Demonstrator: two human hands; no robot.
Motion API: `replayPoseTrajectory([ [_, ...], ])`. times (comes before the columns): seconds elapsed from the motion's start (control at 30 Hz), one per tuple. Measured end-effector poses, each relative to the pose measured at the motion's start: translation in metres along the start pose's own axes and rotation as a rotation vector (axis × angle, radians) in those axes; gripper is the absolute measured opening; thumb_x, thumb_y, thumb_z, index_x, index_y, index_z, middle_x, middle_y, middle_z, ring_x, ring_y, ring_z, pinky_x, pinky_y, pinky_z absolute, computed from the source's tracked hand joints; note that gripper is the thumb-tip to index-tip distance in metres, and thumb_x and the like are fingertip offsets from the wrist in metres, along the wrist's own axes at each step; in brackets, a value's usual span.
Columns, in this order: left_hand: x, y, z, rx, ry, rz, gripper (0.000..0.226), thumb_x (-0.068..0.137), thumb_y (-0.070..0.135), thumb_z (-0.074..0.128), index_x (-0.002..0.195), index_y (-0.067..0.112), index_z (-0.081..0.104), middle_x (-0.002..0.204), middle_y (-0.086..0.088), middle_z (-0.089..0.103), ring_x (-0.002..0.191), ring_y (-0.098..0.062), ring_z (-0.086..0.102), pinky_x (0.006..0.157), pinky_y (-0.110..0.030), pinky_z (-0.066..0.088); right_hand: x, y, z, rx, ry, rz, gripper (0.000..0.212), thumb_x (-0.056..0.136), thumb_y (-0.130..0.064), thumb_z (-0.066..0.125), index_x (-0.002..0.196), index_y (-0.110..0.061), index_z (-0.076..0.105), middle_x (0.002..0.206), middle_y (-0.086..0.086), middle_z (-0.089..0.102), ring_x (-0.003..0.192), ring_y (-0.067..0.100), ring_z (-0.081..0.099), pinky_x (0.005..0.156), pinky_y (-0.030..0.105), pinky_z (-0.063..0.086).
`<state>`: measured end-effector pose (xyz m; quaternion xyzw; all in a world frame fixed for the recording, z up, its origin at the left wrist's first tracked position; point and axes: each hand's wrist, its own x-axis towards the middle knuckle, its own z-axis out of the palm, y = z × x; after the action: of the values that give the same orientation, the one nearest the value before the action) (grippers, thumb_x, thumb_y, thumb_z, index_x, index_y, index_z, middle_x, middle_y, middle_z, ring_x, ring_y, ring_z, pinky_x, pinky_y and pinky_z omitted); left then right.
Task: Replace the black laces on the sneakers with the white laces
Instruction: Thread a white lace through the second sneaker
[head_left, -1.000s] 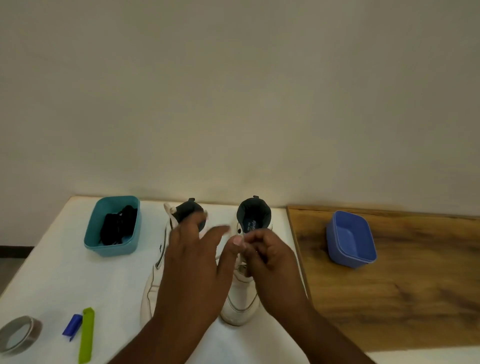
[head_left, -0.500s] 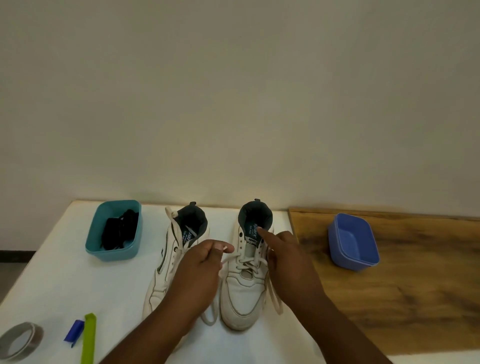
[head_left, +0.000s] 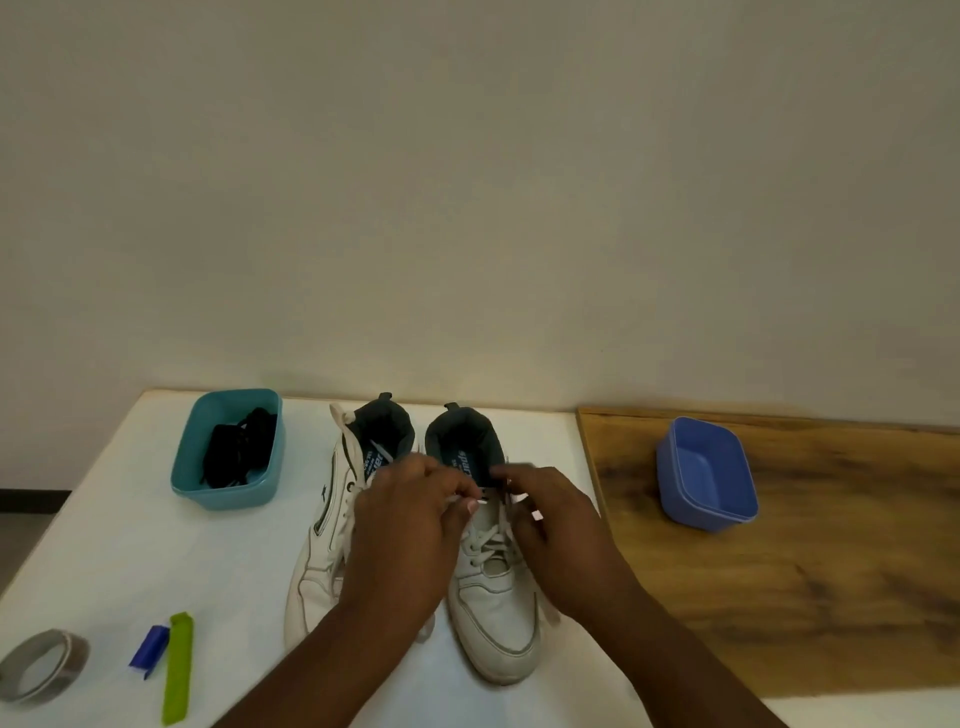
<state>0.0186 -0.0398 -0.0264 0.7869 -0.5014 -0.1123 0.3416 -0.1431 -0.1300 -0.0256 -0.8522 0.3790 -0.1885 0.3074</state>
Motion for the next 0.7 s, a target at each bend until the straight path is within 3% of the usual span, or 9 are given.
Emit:
replayPoseTrajectory([
  [0.07,0.001,0.003,0.005,0.087,0.048,0.0,0.006,0.087,0.04,0.071,0.093,0.04,0.073,0.118,0.013,0.056,0.114,-0.016,0.045,0.092,-0.04,0.045,-0.001,-0.004,-0.002,0.149,-0.002,0.14,0.034,0.102,-0.019,0.055,0.133,-0.034,0.051,0.101,-0.01,0.067,0.086,0.001,0.066,0.07,0.014,0.052],
  [0.17,0.002,0.008,0.013,0.176,0.047,0.024,0.006,0.086,0.04,0.072,0.091,0.041,0.074,0.135,0.009,0.052,0.13,-0.022,0.037,0.102,-0.043,0.036,0.001,-0.006,-0.001,0.127,0.022,0.205,0.024,0.099,-0.042,0.061,0.12,-0.033,0.054,0.084,-0.009,0.068,0.077,-0.002,0.066,0.063,0.014,0.051],
  [0.37,0.005,0.007,0.019,0.223,0.03,0.02,0.01,0.086,0.039,0.071,0.095,0.039,0.075,0.139,0.007,0.051,0.137,-0.024,0.033,0.108,-0.048,0.031,0.006,-0.01,0.004,0.02,0.134,0.262,0.03,0.092,-0.057,0.064,0.107,-0.031,0.06,0.072,-0.011,0.067,0.066,-0.003,0.063,0.056,0.009,0.043],
  [0.57,0.007,0.007,0.021,0.186,0.021,-0.022,0.008,0.084,0.036,0.076,0.091,0.039,0.076,0.141,0.006,0.051,0.14,-0.026,0.031,0.111,-0.049,0.029,0.009,-0.004,0.003,0.101,0.151,0.257,0.022,0.101,-0.033,0.056,0.085,-0.024,0.068,0.074,-0.008,0.066,0.076,0.0,0.061,0.059,0.011,0.04],
  [0.7,0.007,0.009,0.021,0.153,0.02,-0.016,0.006,0.083,0.036,0.076,0.089,0.039,0.076,0.14,0.008,0.051,0.141,-0.025,0.029,0.111,-0.048,0.024,0.006,0.01,0.001,0.222,0.084,0.294,0.023,0.097,-0.012,0.055,0.088,-0.024,0.073,0.085,-0.008,0.071,0.081,0.005,0.066,0.074,0.021,0.052],
])
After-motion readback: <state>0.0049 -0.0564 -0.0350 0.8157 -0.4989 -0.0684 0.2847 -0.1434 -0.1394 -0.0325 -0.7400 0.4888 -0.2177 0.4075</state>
